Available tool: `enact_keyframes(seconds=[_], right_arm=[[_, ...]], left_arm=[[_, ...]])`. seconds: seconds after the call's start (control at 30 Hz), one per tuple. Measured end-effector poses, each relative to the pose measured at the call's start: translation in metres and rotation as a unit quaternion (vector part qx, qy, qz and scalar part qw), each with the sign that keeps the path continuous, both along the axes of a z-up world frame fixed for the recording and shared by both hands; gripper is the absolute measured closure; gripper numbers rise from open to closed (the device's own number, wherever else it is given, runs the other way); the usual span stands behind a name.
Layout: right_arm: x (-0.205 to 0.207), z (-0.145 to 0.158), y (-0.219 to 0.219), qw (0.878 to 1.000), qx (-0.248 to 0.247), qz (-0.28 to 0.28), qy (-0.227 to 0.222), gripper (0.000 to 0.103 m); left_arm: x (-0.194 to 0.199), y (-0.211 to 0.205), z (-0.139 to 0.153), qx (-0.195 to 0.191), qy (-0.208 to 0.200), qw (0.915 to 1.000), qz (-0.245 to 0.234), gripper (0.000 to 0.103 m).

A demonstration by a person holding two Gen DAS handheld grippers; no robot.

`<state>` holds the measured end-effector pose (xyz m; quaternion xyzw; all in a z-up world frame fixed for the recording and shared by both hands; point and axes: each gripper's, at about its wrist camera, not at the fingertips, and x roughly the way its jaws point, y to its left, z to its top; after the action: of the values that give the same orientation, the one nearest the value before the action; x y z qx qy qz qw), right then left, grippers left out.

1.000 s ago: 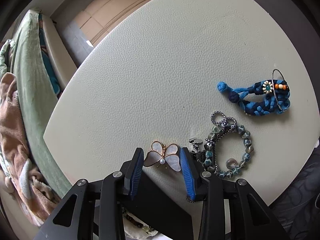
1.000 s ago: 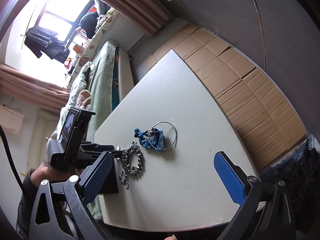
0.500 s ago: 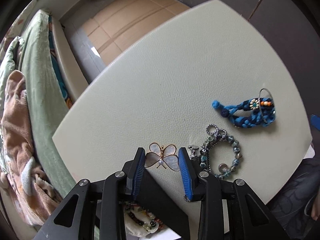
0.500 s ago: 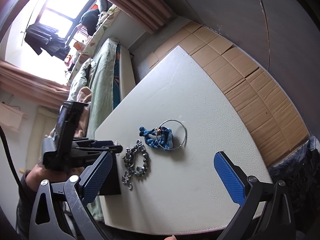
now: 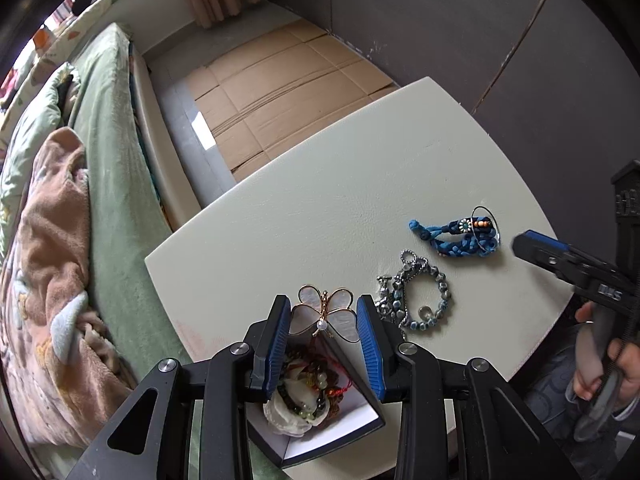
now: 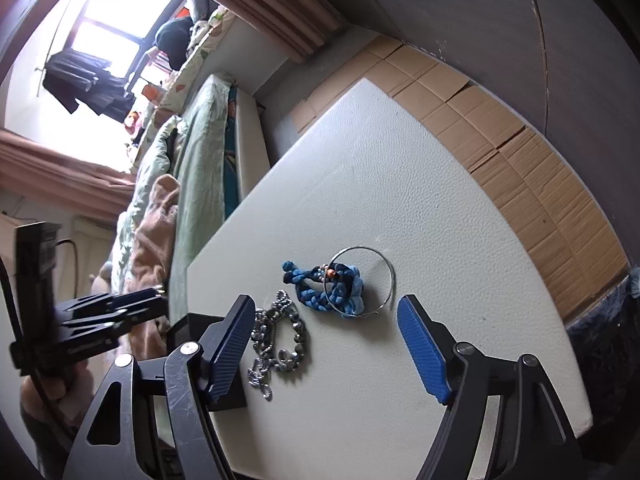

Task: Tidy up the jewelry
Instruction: 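Carry the brooch over the black box and lower it inside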

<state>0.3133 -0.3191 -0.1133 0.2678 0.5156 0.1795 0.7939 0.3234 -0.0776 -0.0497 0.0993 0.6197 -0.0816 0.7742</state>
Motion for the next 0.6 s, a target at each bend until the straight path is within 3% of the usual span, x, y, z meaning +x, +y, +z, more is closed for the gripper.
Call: enact_keyframes(seconds=[0.07, 0.33, 0.6], right_arm=[[0.003, -0.006, 0.007, 1.0, -0.012, 0.006, 0.005, 0.033], [0.018, -0.02, 0.024, 0.996, -0.079, 0.023, 0.02, 0.033], [0.023, -0.015, 0.038, 0.99, -0.136, 0.042, 0.008, 0.033]], left_arm=[[-0.006, 0.007, 0.002, -0.005, -0.004, 1.0, 0.003, 0.067], [-0.032, 0.039, 0.002, -0.025, -0.01, 0.9994, 0.021, 0.067], [-0.049, 0.053, -0.017, -0.049, 0.004, 0.9982, 0.035, 0.067]])
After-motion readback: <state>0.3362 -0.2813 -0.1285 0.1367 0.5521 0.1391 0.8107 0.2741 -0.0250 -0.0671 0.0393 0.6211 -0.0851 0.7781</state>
